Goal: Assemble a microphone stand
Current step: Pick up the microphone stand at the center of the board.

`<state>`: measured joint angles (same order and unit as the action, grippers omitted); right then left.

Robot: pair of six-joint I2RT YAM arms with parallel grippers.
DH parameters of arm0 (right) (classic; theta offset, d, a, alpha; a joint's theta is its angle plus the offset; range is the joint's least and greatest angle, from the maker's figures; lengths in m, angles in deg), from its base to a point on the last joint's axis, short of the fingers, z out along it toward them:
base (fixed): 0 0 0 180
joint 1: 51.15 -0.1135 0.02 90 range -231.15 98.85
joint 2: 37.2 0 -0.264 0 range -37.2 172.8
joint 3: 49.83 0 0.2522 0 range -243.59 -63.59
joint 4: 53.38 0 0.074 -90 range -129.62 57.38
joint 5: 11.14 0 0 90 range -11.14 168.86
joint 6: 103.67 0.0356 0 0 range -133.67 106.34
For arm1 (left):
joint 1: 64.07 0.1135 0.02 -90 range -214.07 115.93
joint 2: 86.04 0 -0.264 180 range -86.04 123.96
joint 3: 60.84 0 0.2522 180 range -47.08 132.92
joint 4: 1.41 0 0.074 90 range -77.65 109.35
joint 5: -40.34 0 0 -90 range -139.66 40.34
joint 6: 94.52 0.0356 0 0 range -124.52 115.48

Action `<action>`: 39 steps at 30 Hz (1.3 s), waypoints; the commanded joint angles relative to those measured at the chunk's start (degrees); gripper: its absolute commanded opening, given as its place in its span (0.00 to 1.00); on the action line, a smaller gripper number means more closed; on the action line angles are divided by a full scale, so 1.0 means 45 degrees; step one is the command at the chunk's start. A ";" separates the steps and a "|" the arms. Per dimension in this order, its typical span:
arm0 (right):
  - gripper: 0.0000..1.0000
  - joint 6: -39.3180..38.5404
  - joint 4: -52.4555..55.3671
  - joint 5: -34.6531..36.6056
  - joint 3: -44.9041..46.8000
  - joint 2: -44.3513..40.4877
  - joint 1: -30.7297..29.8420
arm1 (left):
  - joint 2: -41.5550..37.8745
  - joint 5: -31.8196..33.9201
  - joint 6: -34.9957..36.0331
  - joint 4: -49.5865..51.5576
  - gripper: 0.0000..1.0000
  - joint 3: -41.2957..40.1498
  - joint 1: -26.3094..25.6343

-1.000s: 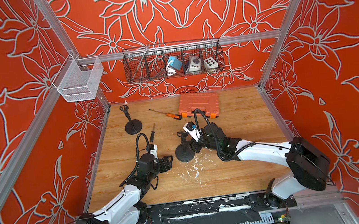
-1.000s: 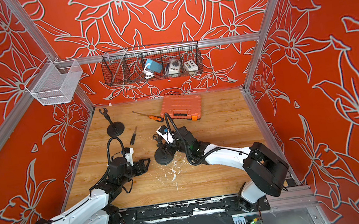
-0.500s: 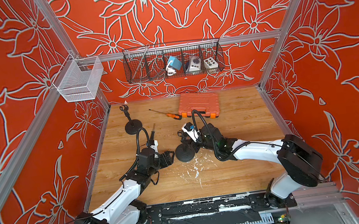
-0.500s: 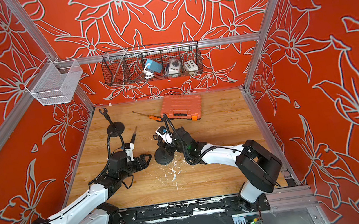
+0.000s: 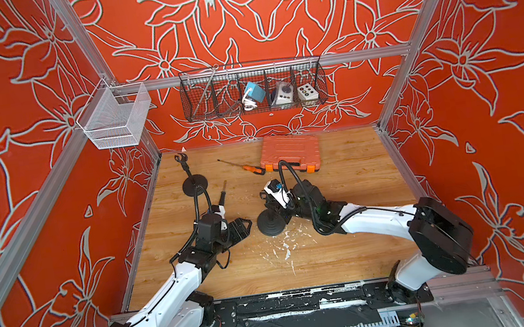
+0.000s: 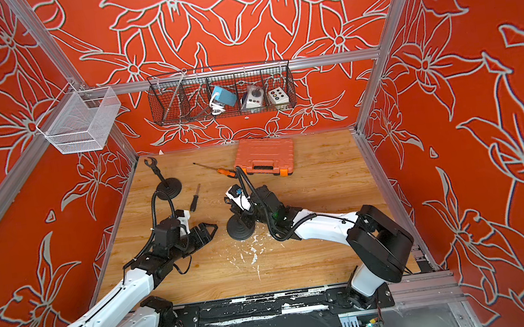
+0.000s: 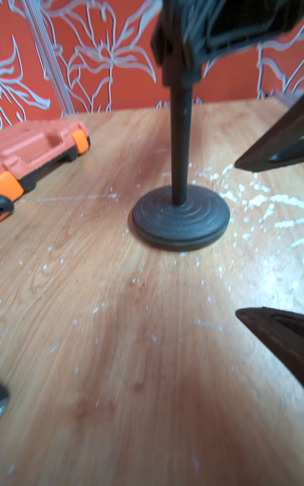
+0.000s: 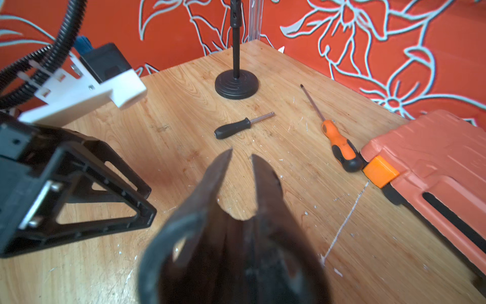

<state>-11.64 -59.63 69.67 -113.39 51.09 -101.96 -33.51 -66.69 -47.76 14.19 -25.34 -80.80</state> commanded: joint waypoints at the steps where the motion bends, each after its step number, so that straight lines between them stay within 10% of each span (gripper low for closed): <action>1: 0.00 -0.0200 0.0675 -0.0376 -0.1133 -0.0999 0.0001 | -0.0406 -0.1462 -0.1049 0.0052 0.79 0.0335 0.0183; 24: 0.00 0.1430 0.6647 -0.1398 -0.6245 -0.2430 0.0604 | -0.1918 -0.4389 -0.5495 -0.2243 0.82 0.0705 0.0554; 39: 0.00 0.2977 0.6266 -0.2815 -0.7198 -0.1841 0.0606 | -0.2143 -0.4742 -0.6536 -0.2252 0.78 0.0954 0.0554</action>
<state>-1.00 -27.17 59.77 -142.76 42.72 -99.27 -42.80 -87.31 -75.34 6.19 -22.11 -78.64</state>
